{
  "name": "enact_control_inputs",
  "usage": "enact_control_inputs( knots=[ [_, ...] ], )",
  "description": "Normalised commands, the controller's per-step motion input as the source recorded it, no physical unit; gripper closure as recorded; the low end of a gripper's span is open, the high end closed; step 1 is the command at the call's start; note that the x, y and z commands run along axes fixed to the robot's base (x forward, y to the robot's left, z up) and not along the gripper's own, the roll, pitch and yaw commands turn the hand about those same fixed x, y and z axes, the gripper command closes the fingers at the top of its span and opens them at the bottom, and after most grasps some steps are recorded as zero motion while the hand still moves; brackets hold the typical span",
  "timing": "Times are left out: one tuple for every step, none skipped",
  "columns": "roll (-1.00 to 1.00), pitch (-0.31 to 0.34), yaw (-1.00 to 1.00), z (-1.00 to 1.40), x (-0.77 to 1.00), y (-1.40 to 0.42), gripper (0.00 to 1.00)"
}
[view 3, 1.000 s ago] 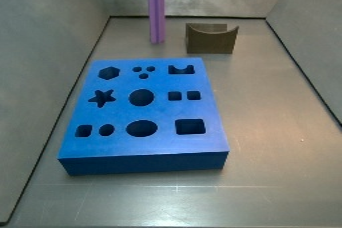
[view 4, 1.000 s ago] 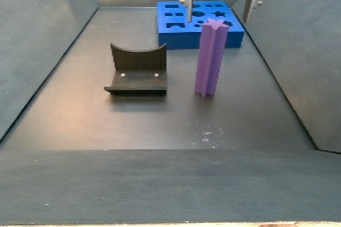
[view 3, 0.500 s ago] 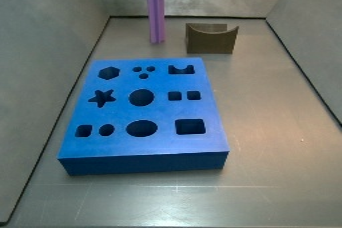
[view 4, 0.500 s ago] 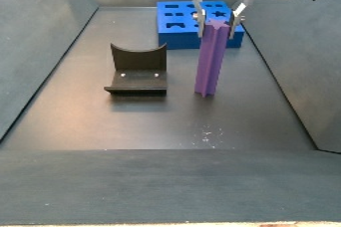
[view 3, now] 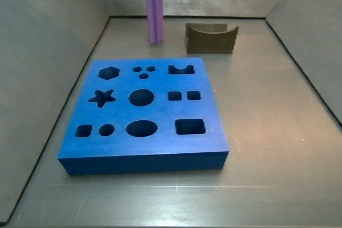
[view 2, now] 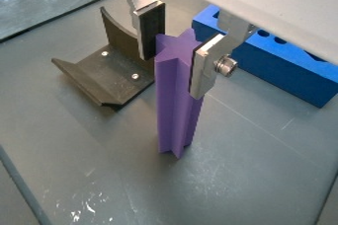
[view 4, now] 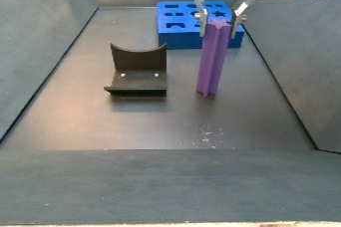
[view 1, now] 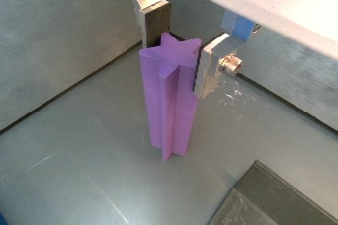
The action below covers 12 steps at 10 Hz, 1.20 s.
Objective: Pick up the star object. Move up. Move to above the board. Insert the star object.
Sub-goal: Pick up the star object, then move up.
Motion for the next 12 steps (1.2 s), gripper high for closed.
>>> enact_control_inputs(
  knots=[
    [0.0,0.0,0.0,0.0,0.0,0.0,1.0],
    [0.0,0.0,0.0,0.0,0.0,0.0,1.0],
    [0.0,0.0,0.0,0.0,0.0,0.0,1.0],
    [0.0,0.0,0.0,0.0,0.0,0.0,1.0],
    [0.0,0.0,0.0,0.0,0.0,0.0,1.0],
    [0.0,0.0,0.0,0.0,0.0,0.0,1.0],
    [0.0,0.0,0.0,0.0,0.0,0.0,1.0],
    [0.0,0.0,0.0,0.83,0.0,0.0,1.0],
    [-0.01,0.005,0.02,0.81,0.04,-0.03,1.0],
    [-0.04,0.036,0.02,0.71,0.02,-0.04,1.0],
    [-0.06,0.05,0.02,0.55,0.02,-0.02,1.0],
    [-0.09,0.056,0.01,0.42,0.02,-0.01,1.0]
  ],
)
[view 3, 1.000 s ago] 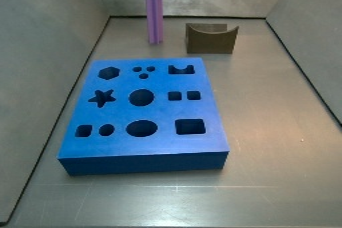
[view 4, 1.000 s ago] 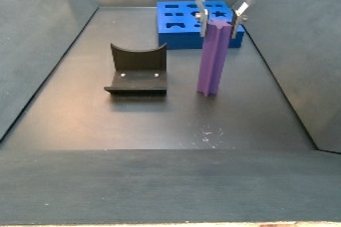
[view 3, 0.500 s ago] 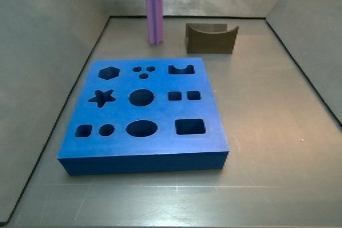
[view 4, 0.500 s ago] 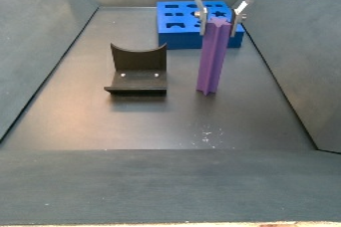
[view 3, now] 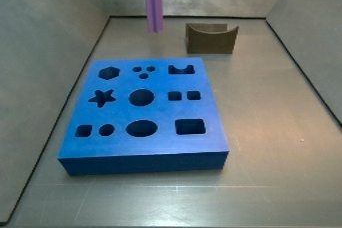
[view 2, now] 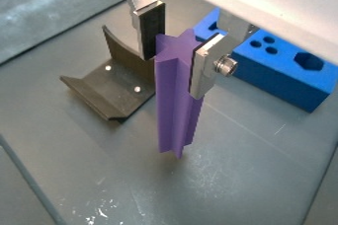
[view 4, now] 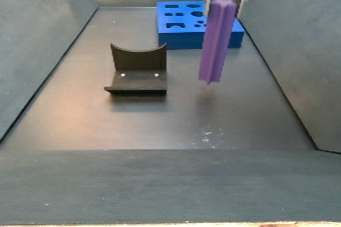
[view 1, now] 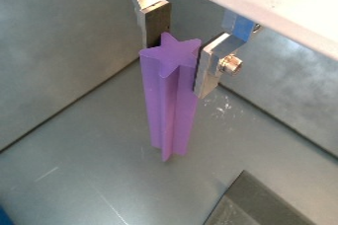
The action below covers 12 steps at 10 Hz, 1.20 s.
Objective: Pick up the star object. Move up. Move to above the board. Insert the star object.
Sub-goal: Move up, then move to above the board.
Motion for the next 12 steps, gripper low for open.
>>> enact_control_inputs(
  knots=[
    [-0.11,0.064,0.0,0.23,0.01,-0.01,1.0],
    [-0.3,0.255,-0.38,1.0,0.24,0.33,1.0],
    [-0.32,0.255,-0.37,1.0,0.25,0.35,1.0],
    [-0.31,0.217,-0.26,1.0,0.23,0.3,1.0],
    [-0.26,0.163,-0.19,1.0,0.21,0.27,1.0],
    [-0.23,0.131,-0.15,1.0,0.19,0.25,1.0],
    [-0.17,0.087,-0.1,0.83,0.12,0.17,1.0],
    [-0.15,0.063,-0.07,0.67,0.07,0.11,1.0],
    [-0.14,0.039,-0.06,0.46,0.02,0.06,1.0],
    [-0.14,0.025,-0.05,0.31,0.01,0.04,1.0],
    [0.15,0.138,0.36,0.08,0.02,-1.0,1.0],
    [0.19,0.127,0.35,0.06,0.02,-1.0,1.0]
  ],
)
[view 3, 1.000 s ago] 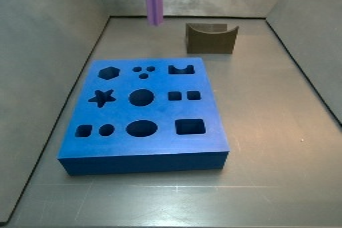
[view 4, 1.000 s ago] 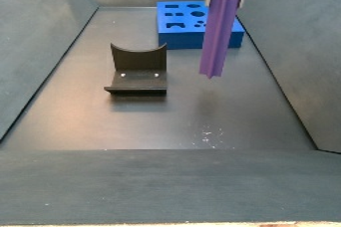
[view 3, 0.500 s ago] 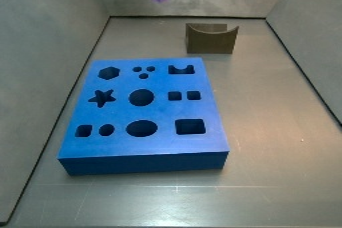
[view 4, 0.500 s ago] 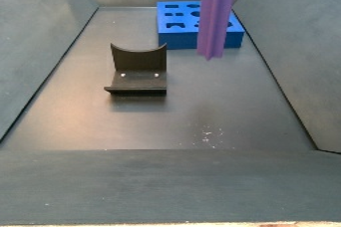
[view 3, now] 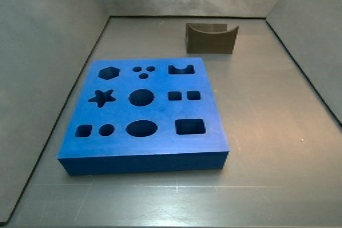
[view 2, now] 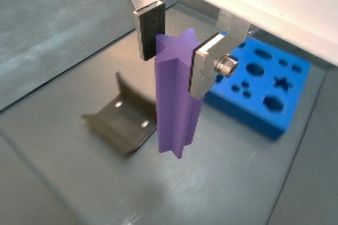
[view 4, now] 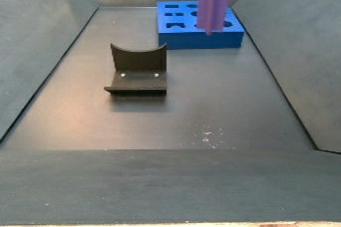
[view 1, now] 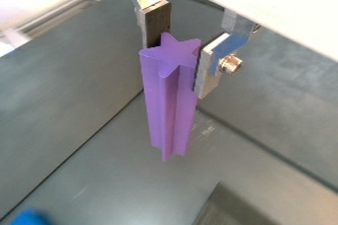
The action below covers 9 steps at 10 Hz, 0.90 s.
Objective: Pick up the star object. Move up. Move to above the board. Insert the star object.
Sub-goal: Move to above the board.
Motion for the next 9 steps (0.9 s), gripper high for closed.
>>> enact_control_inputs(
  knots=[
    [0.22,0.09,0.26,0.07,0.02,-1.0,1.0],
    [0.13,0.043,0.13,0.07,0.02,-1.0,1.0],
    [0.09,0.029,0.07,0.07,0.02,-1.0,1.0],
    [0.07,0.025,0.05,0.07,0.02,-1.0,1.0],
    [0.03,0.021,0.03,0.07,0.02,-1.0,1.0],
    [0.01,0.02,0.02,0.08,0.02,-1.0,1.0],
    [0.0,0.029,0.01,0.08,0.02,-1.0,1.0],
    [0.0,0.041,0.01,0.09,0.02,-1.0,1.0],
    [0.01,0.051,0.01,0.1,0.03,-1.0,1.0]
  ],
)
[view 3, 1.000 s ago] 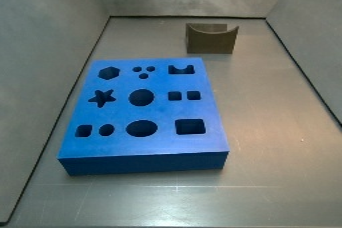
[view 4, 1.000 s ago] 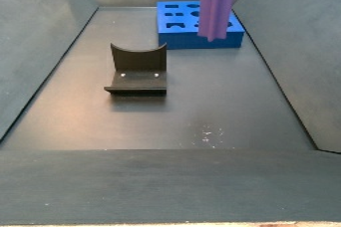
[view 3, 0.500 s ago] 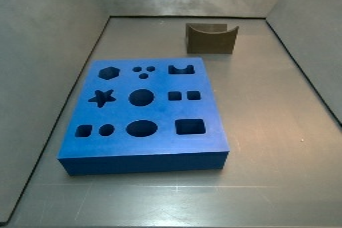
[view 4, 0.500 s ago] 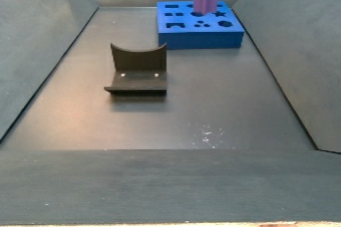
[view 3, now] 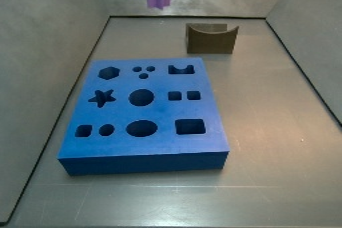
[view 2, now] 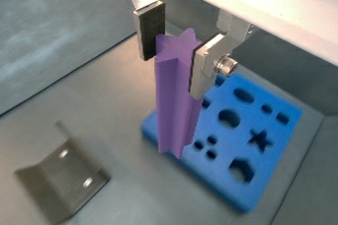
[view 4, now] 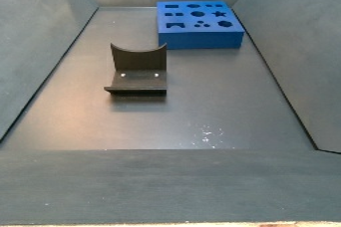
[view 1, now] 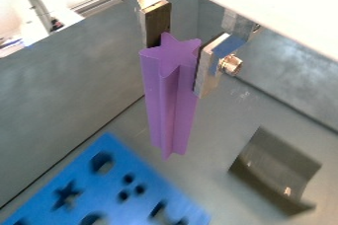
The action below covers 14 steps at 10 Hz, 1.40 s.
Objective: Pick up the star object. Move up. Move to above the board. Insert the star object.
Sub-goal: Move to above the board, then insert the star object.
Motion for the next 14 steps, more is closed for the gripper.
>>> enact_control_inputs(
  knots=[
    [0.0,0.064,0.01,0.1,0.03,-1.0,1.0],
    [-0.01,0.087,0.01,0.11,0.05,-1.0,1.0],
    [0.02,0.106,0.01,0.11,0.07,-1.0,1.0],
    [0.02,0.127,0.01,0.1,0.1,-0.82,1.0],
    [0.02,0.14,0.0,0.07,0.11,-0.62,1.0],
    [0.04,0.162,0.01,0.04,0.11,-0.3,1.0],
    [0.05,0.16,0.01,0.03,0.11,-0.19,1.0],
    [0.01,0.0,0.0,0.0,0.0,0.0,1.0],
    [0.01,0.0,0.0,0.0,0.0,0.0,1.0],
    [0.0,0.0,0.0,-0.12,-0.09,0.0,1.0],
    [-0.09,-0.043,0.0,-0.03,-0.09,0.0,1.0],
    [0.0,0.0,0.0,-0.03,0.0,0.0,1.0],
    [0.0,0.0,-0.1,-0.11,-0.15,0.0,1.0],
    [0.0,0.0,-0.13,0.0,-0.05,0.0,1.0]
  ],
)
